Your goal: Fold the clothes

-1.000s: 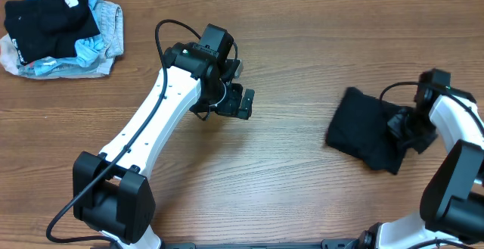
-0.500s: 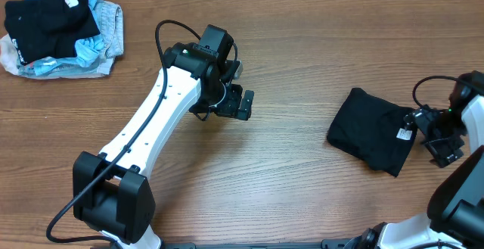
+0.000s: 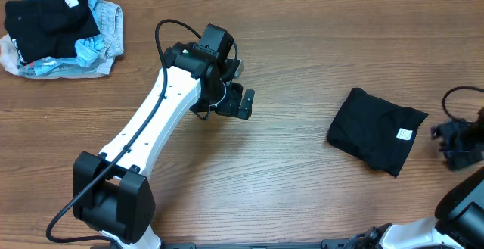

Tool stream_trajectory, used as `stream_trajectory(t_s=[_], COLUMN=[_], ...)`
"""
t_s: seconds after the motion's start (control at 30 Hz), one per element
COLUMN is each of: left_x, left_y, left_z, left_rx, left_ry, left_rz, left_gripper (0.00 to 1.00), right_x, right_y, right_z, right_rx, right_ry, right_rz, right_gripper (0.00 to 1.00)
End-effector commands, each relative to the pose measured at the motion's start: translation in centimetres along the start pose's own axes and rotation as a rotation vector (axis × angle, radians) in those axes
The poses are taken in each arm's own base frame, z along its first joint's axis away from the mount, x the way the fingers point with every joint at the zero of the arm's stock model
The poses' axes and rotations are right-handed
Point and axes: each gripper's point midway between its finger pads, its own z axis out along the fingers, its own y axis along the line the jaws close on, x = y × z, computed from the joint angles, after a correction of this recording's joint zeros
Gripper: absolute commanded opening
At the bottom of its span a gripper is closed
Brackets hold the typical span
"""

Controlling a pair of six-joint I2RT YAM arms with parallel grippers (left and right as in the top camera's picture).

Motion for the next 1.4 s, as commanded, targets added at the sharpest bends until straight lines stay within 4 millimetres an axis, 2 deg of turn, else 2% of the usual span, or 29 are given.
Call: stream_trajectory(t_s=[0.0, 0.07, 0.23, 0.47, 0.7, 0.77, 0.87, 1.0, 1.07, 1.17, 1.27, 1.37], left_x=[-0.5, -0.5, -0.5, -0.5, -0.5, -0.5, -0.5, -0.5, -0.5, -0.5, -0.5, -0.5], left_y=[-0.3, -0.3, -0.3, -0.3, -0.3, -0.3, -0.3, -0.3, -0.3, -0.3, -0.3, -0.3], left_z=[-1.4, -1.4, -1.4, -1.4, -1.4, -1.4, -1.4, -1.4, -1.4, -1.4, -1.4, -1.4], left_rx=[0.003, 0.003, 0.003, 0.003, 0.003, 0.003, 0.003, 0.003, 0.003, 0.003, 0.003, 0.003], left_ry=[-0.045, -0.045, -0.045, -0.046, -0.044, -0.044, -0.044, -0.044, -0.045, -0.044, -0.044, -0.044], left_rz=[0.033, 0.033, 0.037, 0.037, 0.037, 0.036, 0.037, 0.037, 0.036, 0.037, 0.037, 0.036], left_gripper=[1.00, 1.00, 1.00, 1.00, 1.00, 1.00, 1.00, 1.00, 1.00, 1.00, 1.00, 1.00], right_x=[1.6, 2.2, 3.4, 4.3, 6.3, 7.3, 10.0, 15.5, 18.7, 22.2, 22.6, 20.4], right_y=[0.5, 0.8, 1.5, 3.7, 9.7, 11.1, 13.5, 16.0, 16.8, 16.5, 15.7, 15.1], right_z=[0.7, 1.5, 2.8, 4.2, 4.0, 3.8, 3.6, 3.1, 2.7, 2.8, 2.9, 1.3], right_rx=[-0.024, -0.033, -0.061, -0.114, -0.246, -0.266, -0.313, -0.406, -0.443, -0.414, -0.326, -0.219], right_ry=[0.009, 0.014, 0.027, 0.002, -0.044, -0.056, -0.039, 0.072, 0.139, 0.194, 0.169, 0.106], right_rz=[-0.028, -0.043, -0.062, -0.129, -0.345, -0.416, -0.532, -0.649, -0.714, -0.795, -0.829, -0.772], right_gripper=[0.27, 0.16, 0.04, 0.04, 0.04, 0.04, 0.04, 0.04, 0.04, 0.04, 0.04, 0.04])
